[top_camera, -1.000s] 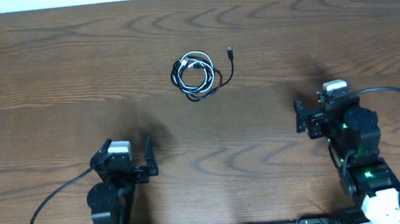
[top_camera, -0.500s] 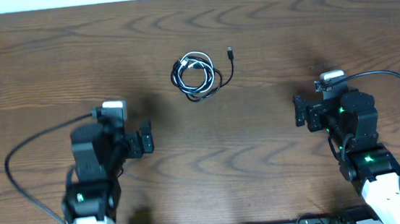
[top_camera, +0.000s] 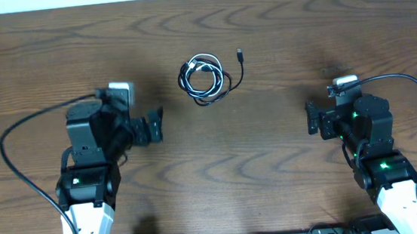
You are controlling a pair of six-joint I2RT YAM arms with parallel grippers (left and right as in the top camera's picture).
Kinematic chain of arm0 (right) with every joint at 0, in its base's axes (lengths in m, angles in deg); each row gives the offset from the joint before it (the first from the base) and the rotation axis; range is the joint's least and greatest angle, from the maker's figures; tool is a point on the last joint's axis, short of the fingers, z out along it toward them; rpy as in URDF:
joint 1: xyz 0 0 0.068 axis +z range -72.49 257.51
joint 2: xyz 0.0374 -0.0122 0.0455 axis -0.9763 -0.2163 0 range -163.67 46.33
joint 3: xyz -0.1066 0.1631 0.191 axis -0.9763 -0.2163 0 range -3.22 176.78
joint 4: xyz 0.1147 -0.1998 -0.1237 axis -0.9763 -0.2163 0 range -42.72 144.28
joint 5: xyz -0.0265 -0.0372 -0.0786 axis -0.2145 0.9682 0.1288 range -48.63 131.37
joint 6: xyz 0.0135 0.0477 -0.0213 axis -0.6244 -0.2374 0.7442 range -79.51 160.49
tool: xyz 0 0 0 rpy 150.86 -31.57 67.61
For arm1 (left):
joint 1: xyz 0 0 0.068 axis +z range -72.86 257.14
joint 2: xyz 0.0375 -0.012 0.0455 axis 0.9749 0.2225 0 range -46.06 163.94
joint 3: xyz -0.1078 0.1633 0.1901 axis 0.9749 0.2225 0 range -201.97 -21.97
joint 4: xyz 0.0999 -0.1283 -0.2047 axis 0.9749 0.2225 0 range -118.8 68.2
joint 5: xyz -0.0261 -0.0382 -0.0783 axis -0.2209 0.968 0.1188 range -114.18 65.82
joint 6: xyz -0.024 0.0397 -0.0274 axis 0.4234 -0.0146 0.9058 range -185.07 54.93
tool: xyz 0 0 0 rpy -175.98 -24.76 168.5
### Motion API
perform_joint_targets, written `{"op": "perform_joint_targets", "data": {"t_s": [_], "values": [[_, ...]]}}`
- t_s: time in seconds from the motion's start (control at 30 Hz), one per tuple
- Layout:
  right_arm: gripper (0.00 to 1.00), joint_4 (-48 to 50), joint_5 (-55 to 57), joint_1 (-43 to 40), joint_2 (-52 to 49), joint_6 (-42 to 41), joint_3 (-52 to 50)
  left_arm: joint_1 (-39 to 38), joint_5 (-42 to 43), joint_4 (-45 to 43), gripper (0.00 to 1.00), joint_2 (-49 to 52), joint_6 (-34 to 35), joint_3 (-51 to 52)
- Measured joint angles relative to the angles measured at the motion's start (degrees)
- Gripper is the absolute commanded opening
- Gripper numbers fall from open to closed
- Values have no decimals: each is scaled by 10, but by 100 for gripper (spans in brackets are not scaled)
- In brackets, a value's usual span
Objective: Untangle cables
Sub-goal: 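Move the left gripper forward over the tangled black and white cables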
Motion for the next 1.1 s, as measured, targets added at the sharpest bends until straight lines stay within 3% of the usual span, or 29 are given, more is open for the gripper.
{"op": "perform_joint_targets", "data": {"t_s": [0.13, 0.27, 0.6, 0.7, 1.1], "values": [[99, 1, 0, 0, 0, 0, 0, 0, 9, -97, 98, 23, 41, -5], [99, 5, 0, 0, 0, 0, 0, 0, 1, -105, 99, 96, 84, -31], [99, 10, 0, 0, 0, 0, 0, -5, -33, 59, 99, 321, 141, -193], [99, 10, 0, 0, 0, 0, 0, -13, -34, 64, 99, 356, 146, -211], [99, 10, 0, 0, 0, 0, 0, -52, -20, -75, 99, 447, 259, -218]]}}
